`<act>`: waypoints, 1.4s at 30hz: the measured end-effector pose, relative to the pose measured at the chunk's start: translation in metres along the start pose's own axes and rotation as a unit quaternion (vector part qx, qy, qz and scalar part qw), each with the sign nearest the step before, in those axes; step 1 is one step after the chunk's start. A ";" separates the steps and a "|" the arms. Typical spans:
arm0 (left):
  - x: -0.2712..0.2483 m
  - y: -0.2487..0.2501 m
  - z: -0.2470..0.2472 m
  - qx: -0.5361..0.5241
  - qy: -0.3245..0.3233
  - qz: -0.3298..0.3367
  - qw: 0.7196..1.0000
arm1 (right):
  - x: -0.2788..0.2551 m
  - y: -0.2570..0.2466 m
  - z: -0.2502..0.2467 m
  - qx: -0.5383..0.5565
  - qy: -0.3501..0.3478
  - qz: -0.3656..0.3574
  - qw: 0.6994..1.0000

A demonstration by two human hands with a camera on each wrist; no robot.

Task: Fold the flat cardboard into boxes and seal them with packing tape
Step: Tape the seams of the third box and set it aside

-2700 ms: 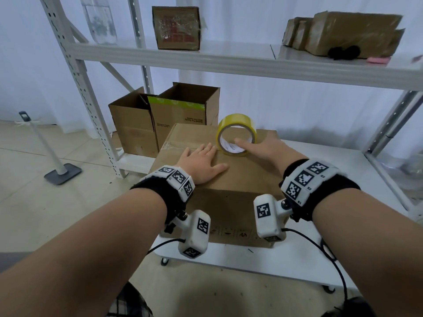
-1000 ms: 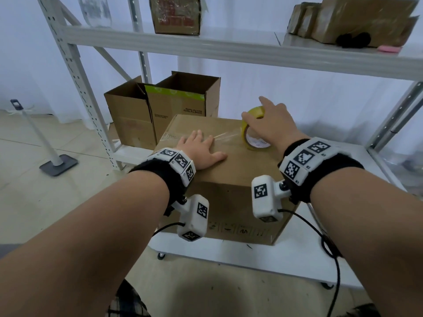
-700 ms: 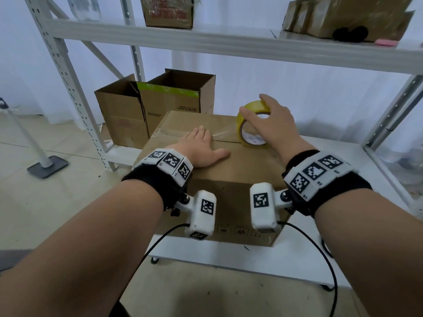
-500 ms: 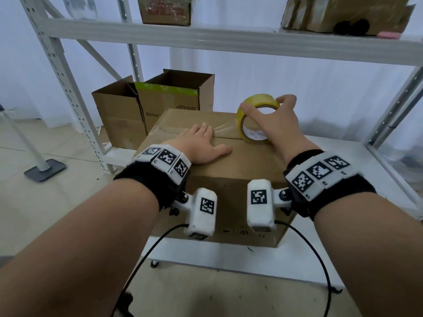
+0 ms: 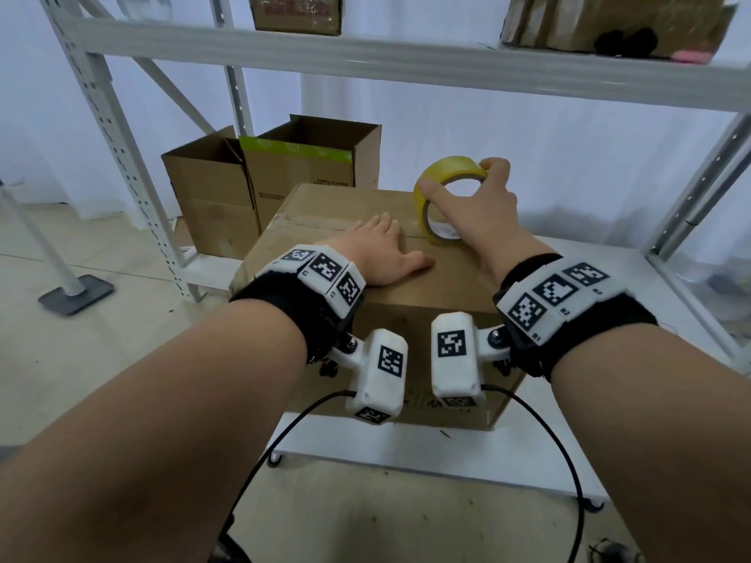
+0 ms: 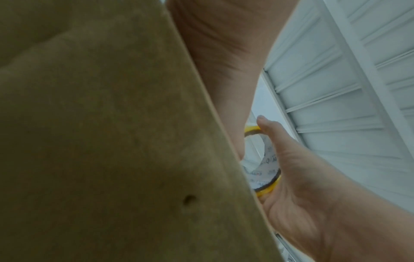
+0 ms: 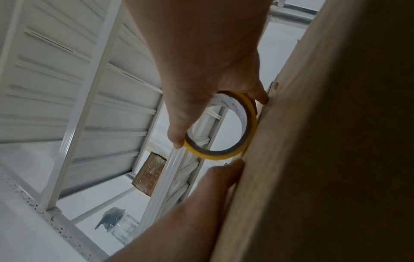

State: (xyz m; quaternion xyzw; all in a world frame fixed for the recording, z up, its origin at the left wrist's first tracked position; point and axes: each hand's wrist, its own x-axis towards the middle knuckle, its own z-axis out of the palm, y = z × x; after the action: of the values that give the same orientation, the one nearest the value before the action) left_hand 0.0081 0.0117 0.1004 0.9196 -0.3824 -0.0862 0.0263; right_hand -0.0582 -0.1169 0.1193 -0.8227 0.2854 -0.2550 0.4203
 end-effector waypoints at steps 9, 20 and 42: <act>-0.013 -0.051 -0.008 0.006 0.011 -0.010 1.000 | -0.001 -0.003 0.006 0.038 0.019 0.033 0.999; -0.021 -0.053 -0.006 0.015 0.017 -0.101 0.995 | -0.004 0.001 -0.001 0.049 -0.015 0.041 0.998; -0.011 -0.004 -0.007 -0.039 -0.004 0.008 0.999 | 0.010 0.006 -0.024 0.004 0.077 0.000 0.997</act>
State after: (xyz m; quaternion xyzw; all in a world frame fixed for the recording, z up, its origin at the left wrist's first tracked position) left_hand 0.0046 0.0217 0.1086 0.9146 -0.3860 -0.1042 0.0612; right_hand -0.0689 -0.1400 0.1282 -0.7989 0.3156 -0.3190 0.4005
